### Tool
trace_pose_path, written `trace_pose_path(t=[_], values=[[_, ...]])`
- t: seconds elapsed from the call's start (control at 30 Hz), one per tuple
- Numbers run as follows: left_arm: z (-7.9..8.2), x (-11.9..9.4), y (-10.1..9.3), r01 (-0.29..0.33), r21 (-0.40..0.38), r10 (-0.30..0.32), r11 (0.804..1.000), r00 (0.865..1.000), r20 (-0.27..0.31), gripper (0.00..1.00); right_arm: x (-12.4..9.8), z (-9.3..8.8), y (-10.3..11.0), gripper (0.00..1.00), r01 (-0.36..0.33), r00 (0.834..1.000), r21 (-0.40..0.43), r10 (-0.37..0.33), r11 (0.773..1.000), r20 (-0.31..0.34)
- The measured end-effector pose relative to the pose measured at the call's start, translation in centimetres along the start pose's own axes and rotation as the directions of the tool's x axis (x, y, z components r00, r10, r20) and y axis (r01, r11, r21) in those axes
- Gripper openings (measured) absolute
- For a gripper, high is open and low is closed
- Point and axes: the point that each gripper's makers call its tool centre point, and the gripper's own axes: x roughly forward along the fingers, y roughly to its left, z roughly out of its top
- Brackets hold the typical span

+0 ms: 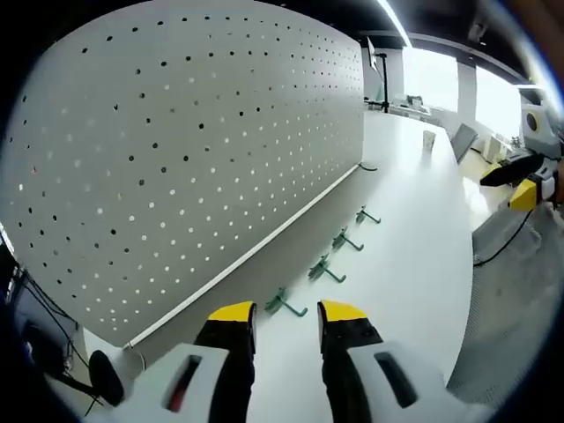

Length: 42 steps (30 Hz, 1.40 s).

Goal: Insert the hook assembly into the mounting plate slot until the hook locks in place.

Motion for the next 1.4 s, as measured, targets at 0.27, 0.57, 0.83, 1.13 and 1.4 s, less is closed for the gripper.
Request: trace_pose_path(t=[0.27, 0.57, 0.83, 1.13, 1.4], values=[[-0.9, 2.1, 1.0, 0.011, 0.11, -0.007, 0.994, 0.999, -0.036, 0.29, -0.1, -0.2, -0.1, 0.42, 0.014, 1.0, 0.004, -0.014, 1.0, -0.008], [-3.0, 5.2, 2.1, 0.089, 0.251, -0.072, 0.964, 0.995, -0.074, 0.28, -0.5, -0.5, -0.2, 0.41, 0.036, 0.999, 0.017, -0.036, 0.999, -0.014], [-3.1, 6.4, 2.6, 0.105, 0.244, -0.092, 0.964, 0.994, -0.066, 0.26, -0.8, -1.0, -0.8, 0.41, 0.067, 0.998, 0.041, -0.066, 0.997, -0.021], [-3.9, 7.6, 2.2, 0.149, 0.272, -0.128, 0.951, 0.987, -0.092, 0.22, -0.9, -0.9, -1.0, 0.41, 0.087, 0.996, 0.047, -0.086, 0.995, -0.023], [-4.9, 8.3, 2.2, 0.189, 0.274, -0.16, 0.943, 0.979, -0.124, 0.18, -1.5, -0.8, -1.3, 0.41, 0.112, 0.994, 0.067, -0.111, 0.991, -0.016]])
